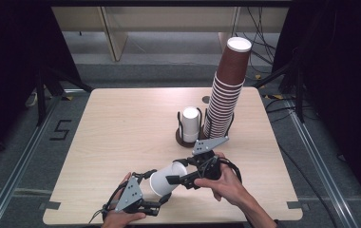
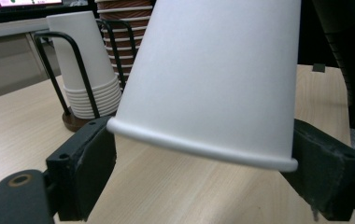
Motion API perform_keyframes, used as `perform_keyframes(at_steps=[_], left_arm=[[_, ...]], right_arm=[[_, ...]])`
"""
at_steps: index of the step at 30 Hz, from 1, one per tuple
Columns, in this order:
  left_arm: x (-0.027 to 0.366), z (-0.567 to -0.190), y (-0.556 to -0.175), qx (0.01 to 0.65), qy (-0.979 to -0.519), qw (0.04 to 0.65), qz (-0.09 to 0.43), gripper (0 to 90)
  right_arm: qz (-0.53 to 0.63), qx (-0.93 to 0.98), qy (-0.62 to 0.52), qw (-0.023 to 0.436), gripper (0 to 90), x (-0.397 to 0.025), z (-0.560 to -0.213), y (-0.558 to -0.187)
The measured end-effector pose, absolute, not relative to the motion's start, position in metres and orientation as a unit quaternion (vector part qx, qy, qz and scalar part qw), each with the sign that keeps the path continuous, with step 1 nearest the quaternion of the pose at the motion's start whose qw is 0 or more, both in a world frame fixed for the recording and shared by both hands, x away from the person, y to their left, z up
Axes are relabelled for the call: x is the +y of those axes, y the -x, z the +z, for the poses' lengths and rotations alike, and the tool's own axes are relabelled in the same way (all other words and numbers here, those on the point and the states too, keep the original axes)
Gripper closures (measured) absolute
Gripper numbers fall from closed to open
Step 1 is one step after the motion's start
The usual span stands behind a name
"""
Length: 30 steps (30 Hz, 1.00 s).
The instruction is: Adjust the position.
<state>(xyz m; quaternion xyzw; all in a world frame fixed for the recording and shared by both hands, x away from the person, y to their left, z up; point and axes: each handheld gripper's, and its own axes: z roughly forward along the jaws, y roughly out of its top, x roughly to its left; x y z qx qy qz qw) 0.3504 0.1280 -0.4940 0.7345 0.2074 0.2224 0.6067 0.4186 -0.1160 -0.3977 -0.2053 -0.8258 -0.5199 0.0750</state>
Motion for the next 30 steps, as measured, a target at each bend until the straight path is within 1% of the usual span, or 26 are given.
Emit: perform_keyframes(at_steps=[3,7,8,9,10,11,12,13,14,15,16,18,21,22,23,27,30], left_arm=[[0.128,-0.492,-0.349,0.200,-0.736,0.605,0.230,15.1],[0.129,-0.491,-0.350,0.197,-0.730,0.615,0.224,18.6],[0.130,-0.489,-0.350,0.197,-0.734,0.611,0.223,18.6],[0.131,-0.487,-0.351,0.194,-0.745,0.598,0.222,20.7],[0.131,-0.487,-0.351,0.194,-0.745,0.598,0.222,21.6],[0.131,-0.487,-0.350,0.194,-0.752,0.590,0.221,21.6],[0.130,-0.487,-0.351,0.193,-0.750,0.594,0.216,22.4],[0.130,-0.486,-0.351,0.196,-0.758,0.583,0.217,23.3],[0.130,-0.487,-0.352,0.190,-0.768,0.571,0.219,23.6],[0.131,-0.486,-0.351,0.189,-0.779,0.555,0.221,23.8],[0.131,-0.486,-0.351,0.189,-0.779,0.555,0.221,24.0],[0.130,-0.485,-0.351,0.189,-0.791,0.538,0.220,24.1],[0.127,-0.484,-0.349,0.174,-0.816,0.506,0.220,24.5],[0.127,-0.484,-0.349,0.174,-0.816,0.506,0.220,24.5],[0.125,-0.484,-0.349,0.165,-0.824,0.499,0.214,24.5],[0.124,-0.484,-0.347,0.153,-0.835,0.484,0.212,24.6],[0.122,-0.484,-0.346,0.153,-0.835,0.482,0.215,24.6]], right_arm=[[-0.523,-0.822,0.206,0.088,34.4,-0.115,-0.400,-0.418],[-0.526,-0.820,0.206,0.090,34.1,-0.117,-0.400,-0.420],[-0.526,-0.820,0.206,0.090,34.1,-0.117,-0.400,-0.420],[-0.526,-0.819,0.208,0.098,33.4,-0.118,-0.400,-0.421],[-0.522,-0.823,0.203,0.090,33.0,-0.118,-0.400,-0.421],[-0.522,-0.823,0.203,0.090,33.0,-0.118,-0.400,-0.421],[-0.517,-0.826,0.203,0.095,32.8,-0.118,-0.400,-0.421],[-0.509,-0.835,0.192,0.080,29.8,-0.118,-0.400,-0.421],[-0.500,-0.843,0.186,0.070,24.2,-0.117,-0.400,-0.420],[-0.490,-0.852,0.179,0.053,20.5,-0.118,-0.398,-0.420],[-0.490,-0.852,0.179,0.053,20.5,-0.118,-0.398,-0.420],[-0.474,-0.865,0.158,0.036,19.6,-0.118,-0.394,-0.417],[-0.429,-0.896,0.112,-0.006,18.8,-0.116,-0.385,-0.408],[-0.429,-0.896,0.112,-0.006,18.8,-0.116,-0.385,-0.408],[-0.407,-0.909,0.092,-0.021,19.8,-0.114,-0.384,-0.404],[-0.375,-0.924,0.064,-0.030,20.2,-0.109,-0.387,-0.399],[-0.361,-0.930,0.060,-0.033,20.7,-0.108,-0.389,-0.398]])
